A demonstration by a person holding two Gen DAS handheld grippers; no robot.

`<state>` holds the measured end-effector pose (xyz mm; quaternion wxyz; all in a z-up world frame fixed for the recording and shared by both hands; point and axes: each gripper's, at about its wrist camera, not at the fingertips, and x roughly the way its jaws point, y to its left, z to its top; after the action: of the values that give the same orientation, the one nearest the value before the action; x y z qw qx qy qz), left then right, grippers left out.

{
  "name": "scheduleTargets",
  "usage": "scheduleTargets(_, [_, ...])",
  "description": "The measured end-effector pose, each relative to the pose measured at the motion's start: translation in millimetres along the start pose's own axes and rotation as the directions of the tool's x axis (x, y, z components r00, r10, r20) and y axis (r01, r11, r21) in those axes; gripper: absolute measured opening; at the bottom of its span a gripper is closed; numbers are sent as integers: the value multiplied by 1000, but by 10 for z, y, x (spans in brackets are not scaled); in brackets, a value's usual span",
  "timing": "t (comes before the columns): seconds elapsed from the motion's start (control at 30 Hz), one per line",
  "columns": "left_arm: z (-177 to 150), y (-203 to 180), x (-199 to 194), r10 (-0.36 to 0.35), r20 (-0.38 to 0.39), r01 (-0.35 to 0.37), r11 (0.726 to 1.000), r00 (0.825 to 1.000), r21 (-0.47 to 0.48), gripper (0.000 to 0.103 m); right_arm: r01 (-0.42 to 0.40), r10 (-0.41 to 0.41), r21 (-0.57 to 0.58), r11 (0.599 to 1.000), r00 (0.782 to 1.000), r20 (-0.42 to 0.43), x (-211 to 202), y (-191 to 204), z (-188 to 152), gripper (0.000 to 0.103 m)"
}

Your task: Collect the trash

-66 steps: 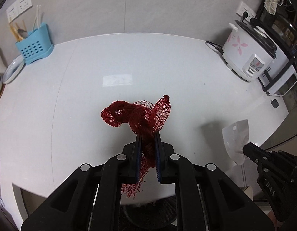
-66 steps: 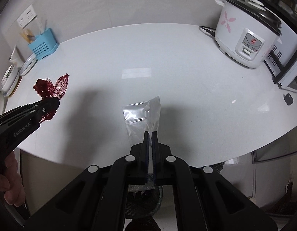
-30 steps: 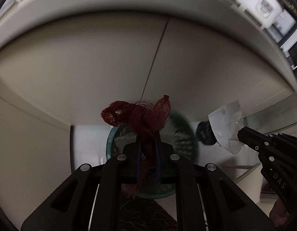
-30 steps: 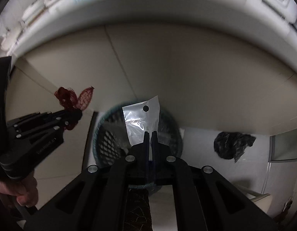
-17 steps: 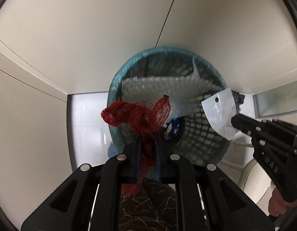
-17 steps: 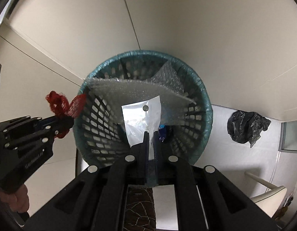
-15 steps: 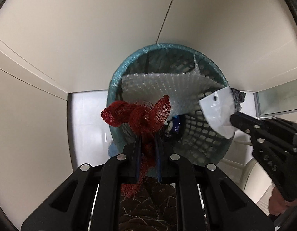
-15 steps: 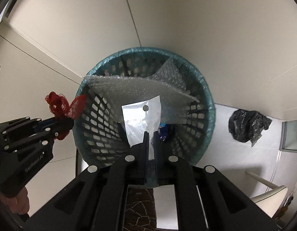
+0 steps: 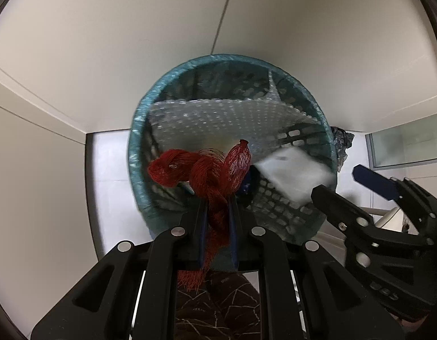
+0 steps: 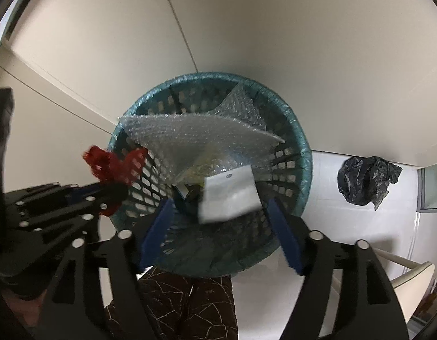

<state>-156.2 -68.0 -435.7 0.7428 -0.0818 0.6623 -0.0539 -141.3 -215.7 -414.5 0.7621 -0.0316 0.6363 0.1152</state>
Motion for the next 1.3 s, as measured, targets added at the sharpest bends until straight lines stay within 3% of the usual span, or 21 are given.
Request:
scheduleTargets(0.33, [55,-150,114,2,-20,-1,1000,1000,12,15,17,-20,62,998,998,53,-307,-257,-57,84])
scheduleTargets(0.53, [84,-205,77,-23,7,23,1000,1000,20,26,10,-14,103,995,999,31,-380,-428,-113,84])
scheduleTargets(0.67, [93,-253,84,-16,10,16,1000,1000,26,41,1,-3,148,989,1000,9,-331,-538,-97,84])
scheduleTargets(0.87, [103,-250,37,-13,26,12,1000,1000,19,56,15,-20,148,989,999,32,-395,-570,-48,84])
scheduleTargets(0.93, [104,-241,-35,-17,30,17,1000,999,19,59,23,-29,135,991,999,42,-425,-559,-18,84])
scheduleTargets(1.07, [109,-195,-374,4,73,-5,1000,997,10,79,77,-83,79,994,994,77,-576,-466,59,84])
scheduleTargets(1.3, [219,-85,-1361,52,143,-54,999,988,6,97,85,-95,83,993,987,133,-1286,-310,279,84])
